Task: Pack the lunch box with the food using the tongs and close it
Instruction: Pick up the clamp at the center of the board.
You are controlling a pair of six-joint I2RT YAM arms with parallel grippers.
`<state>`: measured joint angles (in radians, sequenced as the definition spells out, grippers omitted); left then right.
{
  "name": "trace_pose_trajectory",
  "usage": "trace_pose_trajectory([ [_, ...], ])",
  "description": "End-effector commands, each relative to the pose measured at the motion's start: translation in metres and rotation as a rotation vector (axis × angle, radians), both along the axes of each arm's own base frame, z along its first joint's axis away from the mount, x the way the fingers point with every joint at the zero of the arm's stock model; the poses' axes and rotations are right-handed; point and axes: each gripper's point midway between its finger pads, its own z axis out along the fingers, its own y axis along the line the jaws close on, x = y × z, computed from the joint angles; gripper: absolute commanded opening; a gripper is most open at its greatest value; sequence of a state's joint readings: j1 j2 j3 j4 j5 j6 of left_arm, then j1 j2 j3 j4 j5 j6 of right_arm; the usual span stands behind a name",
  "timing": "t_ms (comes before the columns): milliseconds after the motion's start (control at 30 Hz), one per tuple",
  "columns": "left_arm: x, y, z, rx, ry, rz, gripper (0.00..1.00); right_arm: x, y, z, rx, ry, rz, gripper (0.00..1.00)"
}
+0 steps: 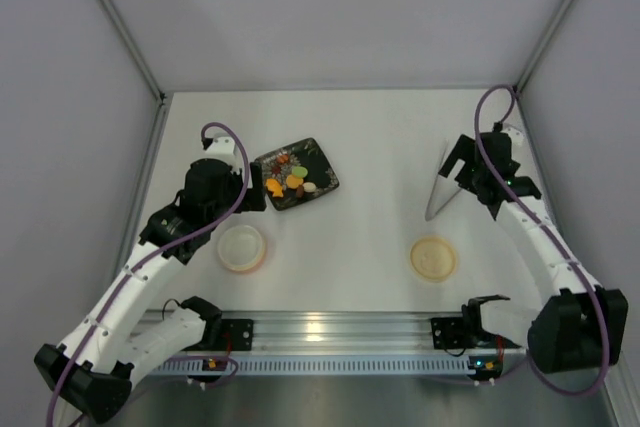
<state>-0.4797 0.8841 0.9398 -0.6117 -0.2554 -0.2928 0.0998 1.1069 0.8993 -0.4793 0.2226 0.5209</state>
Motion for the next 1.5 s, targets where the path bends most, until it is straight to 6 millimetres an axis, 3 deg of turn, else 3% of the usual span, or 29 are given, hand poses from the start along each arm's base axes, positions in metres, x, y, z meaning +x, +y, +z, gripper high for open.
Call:
trace_pose_trajectory([
  [0, 0.008, -0.004, 0.02, -0.035, -0.067, 0.006, 0.99, 0.013, -0.015, -0.01, -0.07, 0.045, -0.09, 0.99],
  [133, 0.008, -0.004, 0.02, -0.038, -0.066, 0.004, 0.99, 0.033, -0.009, -0.048, -0.051, 0.127, -0.102, 1.0],
  [233, 0.007, -0.003, 0.022, -0.039, -0.07, 0.007, 0.99, 0.043, -0.002, -0.064, -0.022, 0.141, -0.11, 1.0],
  [633, 0.007, -0.004, 0.023, -0.044, -0.075, 0.003, 0.99, 0.069, 0.015, -0.111, -0.044, 0.251, -0.132, 0.99],
  [1000, 0.006, -0.005, 0.024, -0.045, -0.077, -0.002, 0.99, 0.065, 0.002, -0.123, -0.096, 0.258, -0.217, 0.96],
  [1467, 0.006, -0.005, 0.022, -0.043, -0.073, -0.004, 0.99, 0.069, 0.007, -0.143, -0.104, 0.297, -0.166, 0.83],
])
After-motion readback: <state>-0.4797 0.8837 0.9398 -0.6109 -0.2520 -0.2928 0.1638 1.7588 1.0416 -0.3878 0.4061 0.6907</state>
